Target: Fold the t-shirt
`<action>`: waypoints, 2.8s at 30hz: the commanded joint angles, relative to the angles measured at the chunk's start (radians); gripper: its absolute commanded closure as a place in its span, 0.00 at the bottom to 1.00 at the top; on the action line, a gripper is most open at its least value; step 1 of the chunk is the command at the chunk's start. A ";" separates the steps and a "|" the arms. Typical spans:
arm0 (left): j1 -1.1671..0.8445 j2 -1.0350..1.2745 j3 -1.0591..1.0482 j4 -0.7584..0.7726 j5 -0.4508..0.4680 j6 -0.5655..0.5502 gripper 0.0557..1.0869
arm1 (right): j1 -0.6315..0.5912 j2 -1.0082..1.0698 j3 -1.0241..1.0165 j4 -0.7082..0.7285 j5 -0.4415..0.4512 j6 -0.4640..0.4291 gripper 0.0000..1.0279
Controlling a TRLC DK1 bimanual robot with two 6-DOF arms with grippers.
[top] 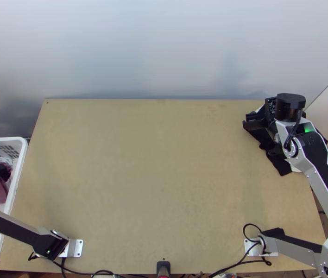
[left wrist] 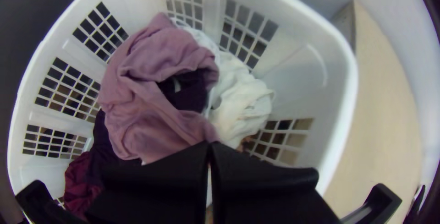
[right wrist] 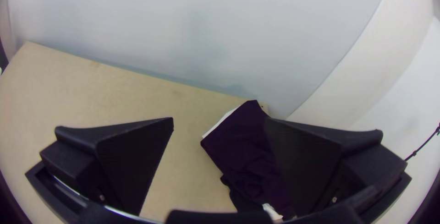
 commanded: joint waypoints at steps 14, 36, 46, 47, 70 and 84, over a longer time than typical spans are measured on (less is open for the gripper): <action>-0.409 -0.693 0.045 -0.386 0.180 -0.170 0.96 | -0.030 -0.109 -0.089 -0.001 -0.001 0.006 0.10; -1.130 -0.825 0.171 -0.518 0.086 -0.400 0.96 | -0.218 -0.454 -0.287 -0.201 -0.001 -0.013 0.10; -1.219 -0.837 0.161 -0.533 0.069 -0.399 0.96 | -0.308 -0.543 -0.221 -0.350 0.001 -0.019 0.10; -1.224 -0.837 0.163 -0.532 0.071 -0.400 0.96 | -0.313 -0.551 -0.221 -0.362 0.001 -0.019 0.10; -1.742 -0.195 0.749 -0.274 0.006 -0.575 0.96 | -0.443 -0.729 -0.248 -0.488 -0.002 -0.027 0.10; -1.902 0.075 0.767 -0.197 -0.241 -0.273 0.96 | -0.484 -0.793 -0.377 -0.500 -0.039 -0.008 0.10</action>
